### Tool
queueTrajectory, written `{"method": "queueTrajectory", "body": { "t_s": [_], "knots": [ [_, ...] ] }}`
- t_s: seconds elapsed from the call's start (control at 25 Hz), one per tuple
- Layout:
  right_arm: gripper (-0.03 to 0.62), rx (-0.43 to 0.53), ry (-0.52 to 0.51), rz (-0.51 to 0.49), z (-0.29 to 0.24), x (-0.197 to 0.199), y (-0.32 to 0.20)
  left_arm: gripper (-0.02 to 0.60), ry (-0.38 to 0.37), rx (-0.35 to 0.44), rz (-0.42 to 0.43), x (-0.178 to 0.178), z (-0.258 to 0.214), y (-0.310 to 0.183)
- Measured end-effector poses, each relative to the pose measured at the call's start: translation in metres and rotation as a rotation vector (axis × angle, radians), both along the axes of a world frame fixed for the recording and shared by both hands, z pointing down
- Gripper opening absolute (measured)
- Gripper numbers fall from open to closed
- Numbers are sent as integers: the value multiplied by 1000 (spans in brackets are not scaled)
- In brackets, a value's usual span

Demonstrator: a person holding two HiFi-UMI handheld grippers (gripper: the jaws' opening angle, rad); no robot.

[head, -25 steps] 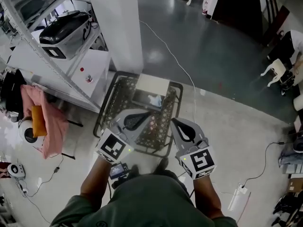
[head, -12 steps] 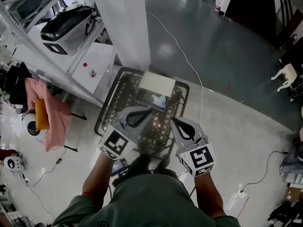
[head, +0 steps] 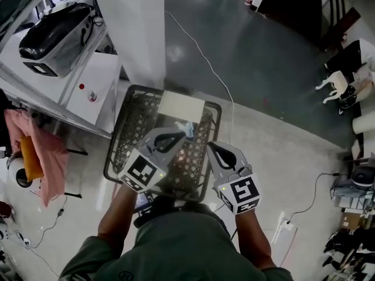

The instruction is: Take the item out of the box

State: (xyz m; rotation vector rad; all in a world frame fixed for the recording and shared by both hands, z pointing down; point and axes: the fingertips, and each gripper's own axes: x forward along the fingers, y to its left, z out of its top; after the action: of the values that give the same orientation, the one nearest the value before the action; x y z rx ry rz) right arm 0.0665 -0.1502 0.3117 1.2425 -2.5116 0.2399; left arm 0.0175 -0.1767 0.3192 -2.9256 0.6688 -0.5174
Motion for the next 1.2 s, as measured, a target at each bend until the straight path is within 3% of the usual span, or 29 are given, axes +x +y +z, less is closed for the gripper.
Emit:
{"method": "queueTrajectory", "body": {
  "t_s": [0.28, 0.6, 1.08, 1.2],
  "knots": [
    [6, -65, 38, 24, 41, -27, -38, 3, 7, -48, 48, -15, 34, -39],
    [8, -161, 62, -18, 104, -28, -73, 3, -26, -141, -1, -22, 84, -73],
    [26, -333, 75, -107, 214, -10, -126, 5, -142, -308, -53, -1, 190, -117],
    [31, -369, 102, -131, 241, -7, -134, 43, -173, -341, -54, 3, 222, -125]
  ]
}}
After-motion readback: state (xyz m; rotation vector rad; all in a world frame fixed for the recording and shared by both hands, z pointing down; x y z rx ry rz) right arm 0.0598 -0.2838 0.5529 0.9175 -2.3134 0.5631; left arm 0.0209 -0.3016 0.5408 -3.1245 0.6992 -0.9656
